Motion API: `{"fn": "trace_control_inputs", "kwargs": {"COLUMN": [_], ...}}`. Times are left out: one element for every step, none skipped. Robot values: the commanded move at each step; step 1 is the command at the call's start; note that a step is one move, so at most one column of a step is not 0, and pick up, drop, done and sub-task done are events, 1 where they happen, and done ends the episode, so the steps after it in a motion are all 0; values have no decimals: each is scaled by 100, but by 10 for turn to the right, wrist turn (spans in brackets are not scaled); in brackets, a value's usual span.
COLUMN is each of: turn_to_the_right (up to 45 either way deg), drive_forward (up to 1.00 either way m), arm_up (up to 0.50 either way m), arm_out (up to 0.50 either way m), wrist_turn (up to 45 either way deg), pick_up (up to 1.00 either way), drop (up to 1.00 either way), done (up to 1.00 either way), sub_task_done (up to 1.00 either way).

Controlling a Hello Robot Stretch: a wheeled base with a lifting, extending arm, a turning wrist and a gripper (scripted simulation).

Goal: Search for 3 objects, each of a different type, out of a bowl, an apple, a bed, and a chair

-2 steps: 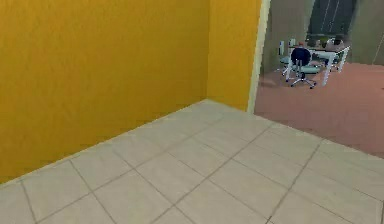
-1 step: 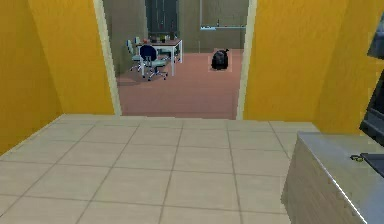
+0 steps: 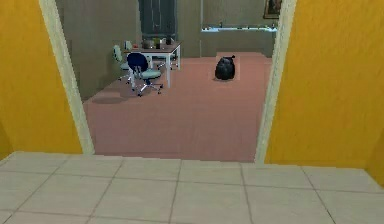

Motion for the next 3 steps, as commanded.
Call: {"fn": "trace_control_inputs", "kwargs": {"turn_to_the_right": [30, 0, 0], "drive_forward": [0, 100, 25], "arm_up": [0, 0, 0], "arm_out": [0, 0, 0], "wrist_turn": [0, 0, 0], "pick_up": [0, 0, 0], "drop": [0, 0, 0], "done": [0, 0, 0], "sub_task_done": [0, 0, 0]}}
